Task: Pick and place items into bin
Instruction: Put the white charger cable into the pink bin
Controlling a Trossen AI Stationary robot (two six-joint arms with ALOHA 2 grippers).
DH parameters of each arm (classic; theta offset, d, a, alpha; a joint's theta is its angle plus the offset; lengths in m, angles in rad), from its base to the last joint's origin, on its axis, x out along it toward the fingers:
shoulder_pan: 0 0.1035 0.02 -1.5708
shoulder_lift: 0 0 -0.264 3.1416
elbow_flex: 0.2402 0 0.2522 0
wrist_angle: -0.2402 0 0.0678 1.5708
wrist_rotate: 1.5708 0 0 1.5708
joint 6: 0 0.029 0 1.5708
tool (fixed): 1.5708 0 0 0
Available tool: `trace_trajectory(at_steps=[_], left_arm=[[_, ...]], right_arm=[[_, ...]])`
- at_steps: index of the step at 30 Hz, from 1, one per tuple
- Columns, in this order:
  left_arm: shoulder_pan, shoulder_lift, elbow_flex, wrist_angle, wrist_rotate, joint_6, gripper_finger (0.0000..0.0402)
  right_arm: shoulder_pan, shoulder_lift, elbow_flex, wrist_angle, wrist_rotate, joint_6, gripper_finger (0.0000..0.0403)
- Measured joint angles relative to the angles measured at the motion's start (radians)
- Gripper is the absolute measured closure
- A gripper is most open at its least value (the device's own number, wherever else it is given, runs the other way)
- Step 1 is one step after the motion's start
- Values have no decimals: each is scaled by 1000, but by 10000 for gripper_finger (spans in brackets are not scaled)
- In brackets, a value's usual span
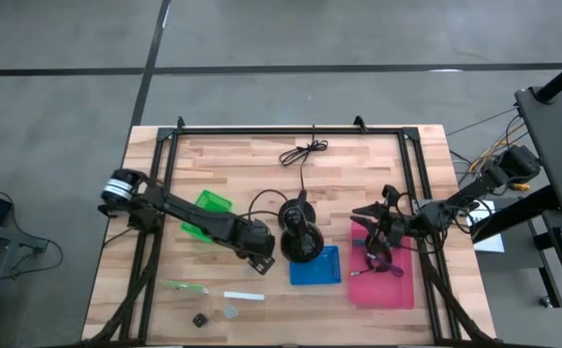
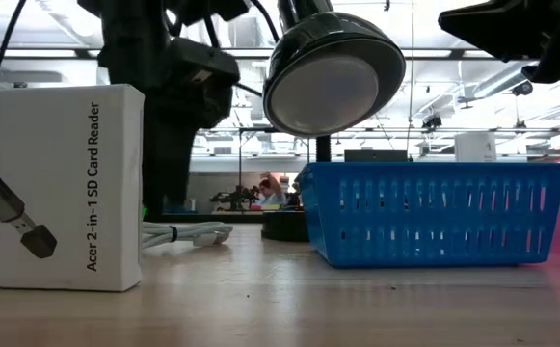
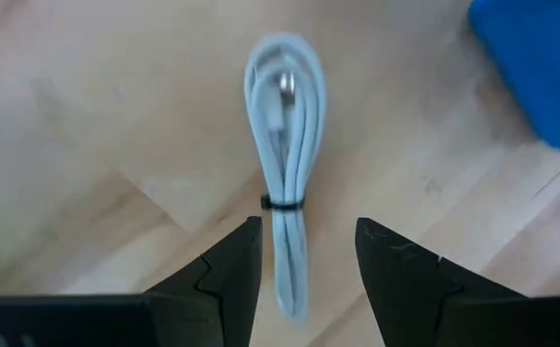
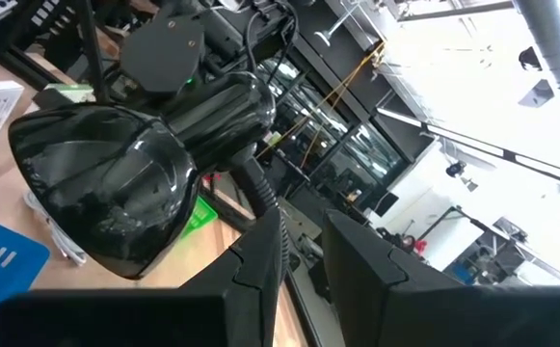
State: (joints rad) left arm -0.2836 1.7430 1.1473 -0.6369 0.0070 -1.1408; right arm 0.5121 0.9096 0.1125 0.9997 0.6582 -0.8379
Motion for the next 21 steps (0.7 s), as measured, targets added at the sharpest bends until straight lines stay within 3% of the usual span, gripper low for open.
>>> trace_trajectory(at_steps=[9,21], left_arm=[[1,32,-2,0,15,11,249],[2,75,-2,0,17,135,249]], right_arm=[[0,0,-2,0,0,-3,335],[0,0,-2,0,0,-4,335]])
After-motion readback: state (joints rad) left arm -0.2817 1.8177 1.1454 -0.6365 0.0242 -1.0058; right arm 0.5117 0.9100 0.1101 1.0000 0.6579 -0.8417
